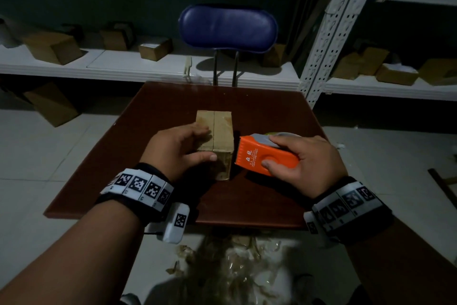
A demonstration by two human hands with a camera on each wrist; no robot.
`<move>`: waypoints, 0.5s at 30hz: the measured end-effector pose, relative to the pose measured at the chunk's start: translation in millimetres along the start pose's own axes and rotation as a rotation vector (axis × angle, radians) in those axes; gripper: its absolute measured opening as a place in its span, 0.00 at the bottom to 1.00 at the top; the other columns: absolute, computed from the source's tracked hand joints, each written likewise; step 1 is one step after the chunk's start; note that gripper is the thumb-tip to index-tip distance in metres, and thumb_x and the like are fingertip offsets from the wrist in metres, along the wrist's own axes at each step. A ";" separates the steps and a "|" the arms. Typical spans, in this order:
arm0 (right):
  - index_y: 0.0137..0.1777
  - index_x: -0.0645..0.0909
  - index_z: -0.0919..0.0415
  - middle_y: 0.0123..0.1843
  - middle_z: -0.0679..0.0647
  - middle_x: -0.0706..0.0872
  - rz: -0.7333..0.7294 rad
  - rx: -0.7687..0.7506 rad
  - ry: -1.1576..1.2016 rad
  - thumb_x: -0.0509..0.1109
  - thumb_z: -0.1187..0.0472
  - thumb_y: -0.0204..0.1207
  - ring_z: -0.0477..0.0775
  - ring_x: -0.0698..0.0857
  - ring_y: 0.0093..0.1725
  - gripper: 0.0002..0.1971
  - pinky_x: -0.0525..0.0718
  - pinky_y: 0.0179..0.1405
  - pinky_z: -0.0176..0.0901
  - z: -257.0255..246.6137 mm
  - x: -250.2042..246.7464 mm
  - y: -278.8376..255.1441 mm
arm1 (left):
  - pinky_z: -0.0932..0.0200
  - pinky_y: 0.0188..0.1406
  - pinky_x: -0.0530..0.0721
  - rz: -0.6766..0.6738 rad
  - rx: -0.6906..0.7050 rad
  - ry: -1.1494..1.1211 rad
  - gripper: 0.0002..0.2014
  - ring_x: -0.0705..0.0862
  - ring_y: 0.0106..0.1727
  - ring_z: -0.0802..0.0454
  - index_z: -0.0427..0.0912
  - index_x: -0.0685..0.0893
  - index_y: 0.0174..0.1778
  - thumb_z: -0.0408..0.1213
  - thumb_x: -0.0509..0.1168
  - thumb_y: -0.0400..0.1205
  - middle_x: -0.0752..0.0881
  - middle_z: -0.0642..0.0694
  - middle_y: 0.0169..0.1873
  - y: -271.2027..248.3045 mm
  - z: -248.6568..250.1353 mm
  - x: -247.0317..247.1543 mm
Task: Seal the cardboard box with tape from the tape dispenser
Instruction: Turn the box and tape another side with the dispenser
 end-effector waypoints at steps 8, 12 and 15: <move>0.70 0.86 0.48 0.65 0.46 0.91 -0.031 -0.003 -0.002 0.73 0.33 0.71 0.51 0.91 0.59 0.30 0.86 0.62 0.57 2.8 -1.8 0.4 | 0.65 0.70 0.77 -0.004 0.069 -0.032 0.19 0.82 0.69 0.59 0.41 0.92 0.50 0.45 0.81 0.67 0.90 0.49 0.59 4.0 -5.6 8.7; 0.73 0.84 0.45 0.66 0.44 0.90 -0.101 -0.024 -0.056 0.69 0.30 0.73 0.49 0.90 0.61 0.32 0.86 0.64 0.56 7.4 -5.1 4.2 | 0.60 0.71 0.77 -0.008 0.063 -0.029 0.18 0.81 0.70 0.60 0.42 0.92 0.50 0.46 0.80 0.68 0.90 0.50 0.59 4.0 -8.6 10.9; 0.73 0.83 0.44 0.65 0.44 0.91 -0.100 0.012 -0.068 0.68 0.29 0.73 0.50 0.90 0.61 0.32 0.85 0.64 0.59 15.0 -11.2 3.5 | 0.58 0.72 0.77 -0.015 0.059 -0.017 0.20 0.81 0.71 0.60 0.42 0.92 0.50 0.51 0.78 0.68 0.90 0.51 0.60 4.9 -11.0 12.1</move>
Point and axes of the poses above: each hand's wrist, its own y-axis towards the middle knuckle, its own x-axis out of the palm, z = x × y, the point moved 8 cm from there along y, towards the middle knuckle
